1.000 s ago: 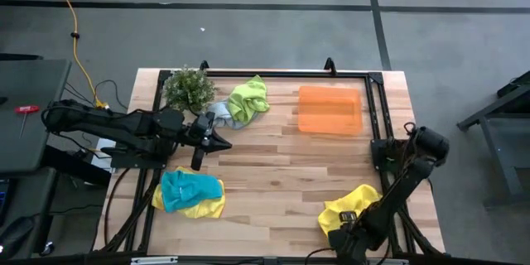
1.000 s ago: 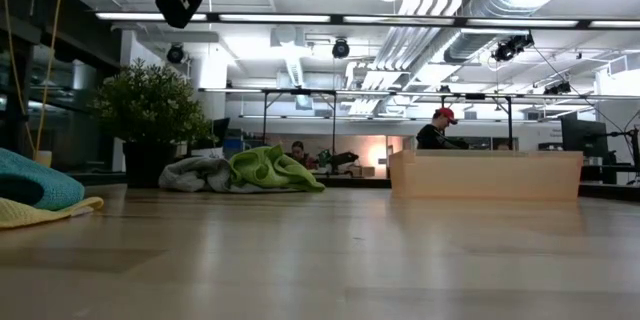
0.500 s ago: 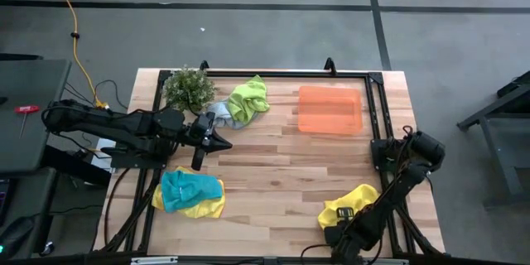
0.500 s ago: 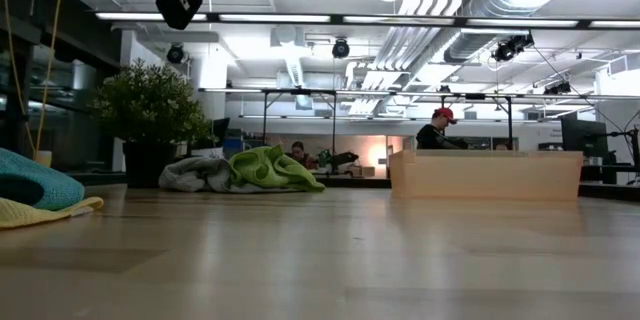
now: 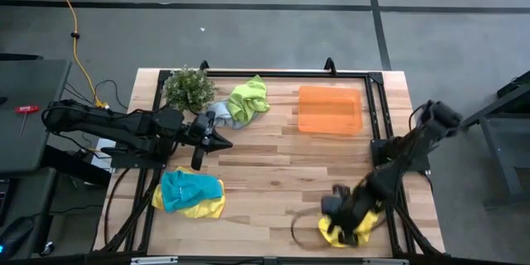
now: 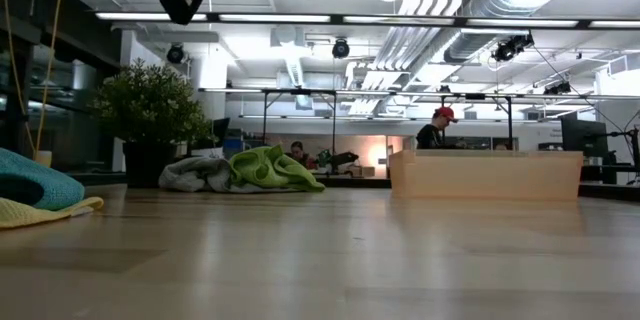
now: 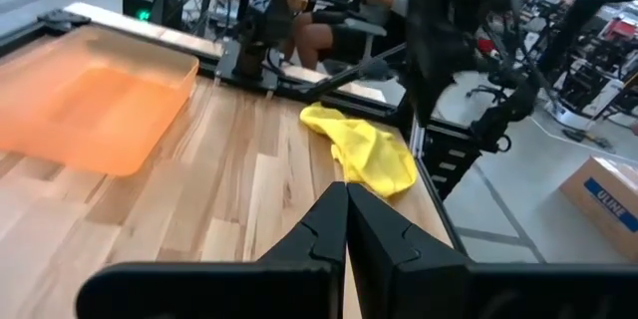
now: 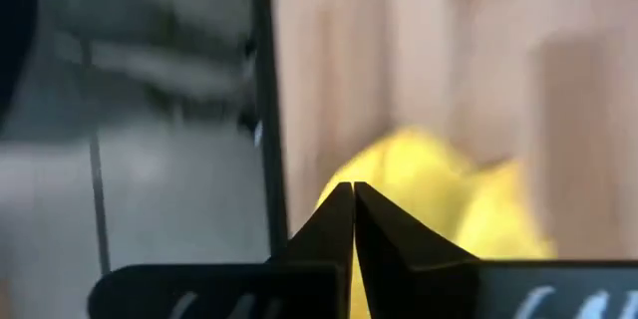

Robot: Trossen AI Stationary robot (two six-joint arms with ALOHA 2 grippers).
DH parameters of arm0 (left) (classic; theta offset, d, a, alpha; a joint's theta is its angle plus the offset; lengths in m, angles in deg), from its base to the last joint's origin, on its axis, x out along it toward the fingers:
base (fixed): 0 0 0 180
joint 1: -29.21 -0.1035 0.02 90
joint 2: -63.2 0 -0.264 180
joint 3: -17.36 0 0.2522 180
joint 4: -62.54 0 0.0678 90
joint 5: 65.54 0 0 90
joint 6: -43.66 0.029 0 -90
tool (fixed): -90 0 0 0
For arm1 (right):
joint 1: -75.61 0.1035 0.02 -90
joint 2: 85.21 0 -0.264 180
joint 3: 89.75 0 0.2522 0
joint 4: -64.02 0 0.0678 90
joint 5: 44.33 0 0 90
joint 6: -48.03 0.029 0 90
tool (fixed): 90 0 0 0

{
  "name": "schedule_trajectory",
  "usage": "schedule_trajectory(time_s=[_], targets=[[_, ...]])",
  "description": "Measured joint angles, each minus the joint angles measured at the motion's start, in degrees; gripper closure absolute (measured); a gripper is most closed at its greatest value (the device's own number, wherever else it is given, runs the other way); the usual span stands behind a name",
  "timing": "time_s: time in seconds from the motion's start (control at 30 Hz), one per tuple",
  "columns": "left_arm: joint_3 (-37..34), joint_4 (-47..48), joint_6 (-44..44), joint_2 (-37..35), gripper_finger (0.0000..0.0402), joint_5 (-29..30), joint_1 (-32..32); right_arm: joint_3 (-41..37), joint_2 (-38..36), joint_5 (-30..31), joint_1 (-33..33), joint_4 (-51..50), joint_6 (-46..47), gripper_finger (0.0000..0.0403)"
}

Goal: Fold microfiber towels
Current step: Fold the right yellow microfiber cloth

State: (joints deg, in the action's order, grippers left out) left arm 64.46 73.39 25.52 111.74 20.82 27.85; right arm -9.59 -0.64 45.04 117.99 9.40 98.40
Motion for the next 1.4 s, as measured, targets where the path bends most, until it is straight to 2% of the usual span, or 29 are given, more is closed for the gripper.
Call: schedule_trajectory(time_s=[0.1,0.2,0.33,0.47,0.57,0.83,0.93,1.2,1.4], targets=[[0.0,-0.7,0.2,0.0,0.0401,0.0,0.0,-2.4,-4.5,2.4,-3.2,0.0,1.0,0.0402],[0.0,-0.4,0.3,0.0,0.0401,0.0,0.0,-4.9,-6.1,-1.0,-3.9,1.4,2.4,0.0402],[0.0,-0.3,0.3,0.0,0.0401,0.0,0.0,-7.0,-4.9,-7.0,-1.2,8.2,4.8,0.0398],[0.0,-0.2,0.3,0.0,0.0401,0.0,0.0,-6.1,-0.8,-8.1,3.0,10.7,7.6,0.0383],[0.0,0.1,0.3,0.0,0.0401,0.0,0.0,-5.1,3.3,-8.5,5.6,12.6,8.7,0.0352],[0.0,0.4,0.3,0.0,0.0401,0.0,0.0,-2.2,14.3,-10.4,8.9,12.6,4.8,0.0225],[0.0,0.7,0.3,0.0,0.0401,0.0,0.0,-2.1,16.7,-10.3,9.7,10.9,4.8,0.02],[0.0,2.3,0.3,0.0,0.0401,1.5,0.0,-2.1,20.0,-9.1,10.6,9.1,5.1,0.0193],[0.0,2.3,0.3,0.0,0.0401,1.5,0.0,-2.1,20.5,-8.4,11.6,9.0,4.9,0.0211]])
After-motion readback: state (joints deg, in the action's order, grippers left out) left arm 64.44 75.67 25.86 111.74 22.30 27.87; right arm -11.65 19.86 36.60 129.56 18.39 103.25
